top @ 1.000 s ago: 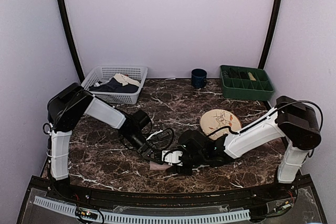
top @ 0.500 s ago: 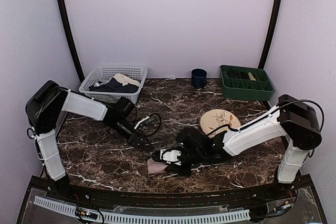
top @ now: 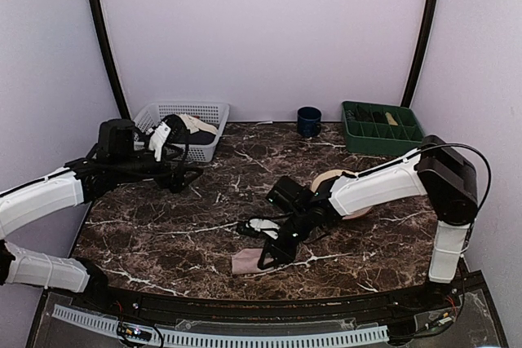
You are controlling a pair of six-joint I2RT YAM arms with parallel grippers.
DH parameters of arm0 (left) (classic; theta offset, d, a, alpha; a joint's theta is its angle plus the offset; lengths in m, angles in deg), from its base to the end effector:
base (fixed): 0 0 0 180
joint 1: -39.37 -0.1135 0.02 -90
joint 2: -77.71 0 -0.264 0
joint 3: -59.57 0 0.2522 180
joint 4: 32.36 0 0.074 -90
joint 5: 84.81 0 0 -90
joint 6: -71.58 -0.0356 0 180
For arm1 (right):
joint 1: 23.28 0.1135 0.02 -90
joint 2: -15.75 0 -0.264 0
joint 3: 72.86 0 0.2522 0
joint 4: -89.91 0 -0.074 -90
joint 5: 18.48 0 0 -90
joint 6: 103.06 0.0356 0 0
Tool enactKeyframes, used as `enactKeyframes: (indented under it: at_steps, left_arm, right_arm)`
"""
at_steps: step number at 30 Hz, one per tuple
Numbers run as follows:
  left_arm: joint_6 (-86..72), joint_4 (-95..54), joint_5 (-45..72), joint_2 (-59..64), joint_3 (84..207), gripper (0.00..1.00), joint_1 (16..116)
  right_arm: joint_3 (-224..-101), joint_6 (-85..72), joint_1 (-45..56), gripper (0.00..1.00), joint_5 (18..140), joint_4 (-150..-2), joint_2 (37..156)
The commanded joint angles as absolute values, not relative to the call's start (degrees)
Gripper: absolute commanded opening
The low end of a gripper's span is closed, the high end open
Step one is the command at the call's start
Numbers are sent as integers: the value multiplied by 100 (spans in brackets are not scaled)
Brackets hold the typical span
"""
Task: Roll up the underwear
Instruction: Roll the underwear at the center of the board.
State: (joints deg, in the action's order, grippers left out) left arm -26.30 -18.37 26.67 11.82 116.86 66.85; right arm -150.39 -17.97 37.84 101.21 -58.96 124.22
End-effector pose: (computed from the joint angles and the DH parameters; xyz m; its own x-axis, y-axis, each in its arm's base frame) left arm 0.2250 -0.1317 0.2756 -0.2376 0.2674 -0.9338 0.7692 0.6389 -0.0128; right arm 0.1628 0.3317 0.1415 -0.3505 -0.7893 -0.5041 -0.9060 0.1494 0.3959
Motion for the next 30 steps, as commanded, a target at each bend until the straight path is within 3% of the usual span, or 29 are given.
enactKeyframes:
  at_steps: [1,9,17,23,30]
  left_arm:
    - [-2510,-1995,1852,1788,11669,99,6688]
    - [-2478,-1451,2815,2001,11451,99,6810]
    - [-3337,-1696,2034,1735,10555,99,9128]
    - [-3791,-2755,1412,1011,10335,84,10153]
    - [-4538,-3438,1177,-163,10600,71,10539]
  right_arm:
    - [-15370,-1341,3477,0,11225,-5094,12805]
    - [-15630,-1072,2992,0,12483,-5106,13468]
    - [-15724,-990,2640,0,12991,-5120,13932]
    - [-15807,-984,2559,0,13116,-5070,14109]
    - [-15816,-1002,2544,0,13114,-5032,14170]
